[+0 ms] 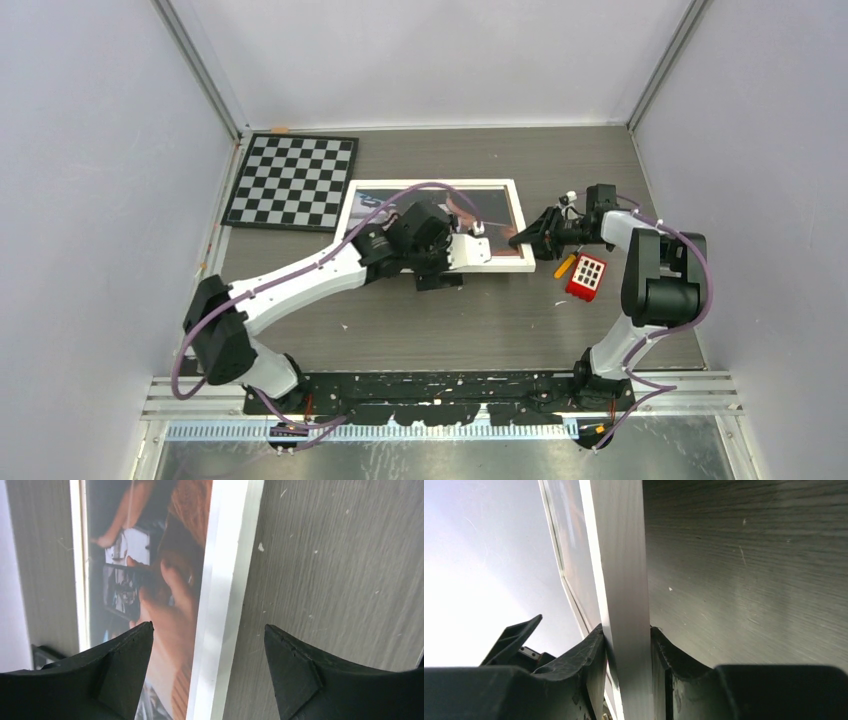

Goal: Take the photo out of the frame

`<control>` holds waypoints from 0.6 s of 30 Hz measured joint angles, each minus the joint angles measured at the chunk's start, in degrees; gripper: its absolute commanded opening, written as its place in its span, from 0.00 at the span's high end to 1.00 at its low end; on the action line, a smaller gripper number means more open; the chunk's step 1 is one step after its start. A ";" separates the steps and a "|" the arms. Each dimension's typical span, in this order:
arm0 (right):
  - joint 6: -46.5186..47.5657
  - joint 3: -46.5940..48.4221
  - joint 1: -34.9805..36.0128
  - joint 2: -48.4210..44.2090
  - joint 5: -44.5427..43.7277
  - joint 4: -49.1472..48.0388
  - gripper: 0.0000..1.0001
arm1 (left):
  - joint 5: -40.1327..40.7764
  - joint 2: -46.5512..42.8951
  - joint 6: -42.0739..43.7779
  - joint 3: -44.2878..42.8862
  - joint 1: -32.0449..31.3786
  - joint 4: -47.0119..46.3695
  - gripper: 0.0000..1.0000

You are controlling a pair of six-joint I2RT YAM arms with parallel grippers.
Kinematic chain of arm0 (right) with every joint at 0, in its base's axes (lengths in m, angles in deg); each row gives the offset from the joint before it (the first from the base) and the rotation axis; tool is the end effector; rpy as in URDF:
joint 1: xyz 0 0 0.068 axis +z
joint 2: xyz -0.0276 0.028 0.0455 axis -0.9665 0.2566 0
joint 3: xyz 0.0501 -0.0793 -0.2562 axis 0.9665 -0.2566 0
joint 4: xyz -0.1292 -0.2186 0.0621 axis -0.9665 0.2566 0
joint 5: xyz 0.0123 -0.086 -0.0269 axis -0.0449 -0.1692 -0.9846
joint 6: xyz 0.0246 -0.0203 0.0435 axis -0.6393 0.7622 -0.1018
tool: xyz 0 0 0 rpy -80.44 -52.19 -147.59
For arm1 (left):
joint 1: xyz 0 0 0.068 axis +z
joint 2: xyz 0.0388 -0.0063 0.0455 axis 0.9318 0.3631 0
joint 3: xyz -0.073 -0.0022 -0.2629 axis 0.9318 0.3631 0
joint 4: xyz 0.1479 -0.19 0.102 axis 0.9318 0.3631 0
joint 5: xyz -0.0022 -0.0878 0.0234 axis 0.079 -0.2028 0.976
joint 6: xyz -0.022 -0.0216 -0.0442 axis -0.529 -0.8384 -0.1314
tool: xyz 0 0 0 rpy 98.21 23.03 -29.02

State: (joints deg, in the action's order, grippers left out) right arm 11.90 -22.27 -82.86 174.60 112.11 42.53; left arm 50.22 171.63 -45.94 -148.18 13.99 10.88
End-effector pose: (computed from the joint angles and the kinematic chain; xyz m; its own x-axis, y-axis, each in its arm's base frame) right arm 0.3091 -0.0117 0.1570 -0.8947 0.4213 0.1483 0.3314 0.4037 0.8528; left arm 0.1909 -0.2728 0.2989 0.0663 0.7945 -0.6036 0.9320 0.1668 0.3219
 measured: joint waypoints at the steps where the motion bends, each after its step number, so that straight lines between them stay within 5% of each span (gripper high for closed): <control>1: -0.46 -0.04 0.02 -0.24 0.02 0.11 0.99 | 1.05 -1.36 1.22 1.64 -0.22 -0.79 0.17; 11: -3.02 -0.39 0.09 -3.21 0.02 2.60 0.99 | 12.15 0.48 7.93 7.15 -5.03 -5.11 0.18; 18: -3.48 -0.79 0.07 -5.14 0.02 4.63 0.99 | 18.51 3.21 11.19 7.37 -7.17 -9.81 0.35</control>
State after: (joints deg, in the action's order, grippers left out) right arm 8.43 -23.06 -82.79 169.47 112.13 47.17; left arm 68.73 174.84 -34.75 -140.81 6.82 1.06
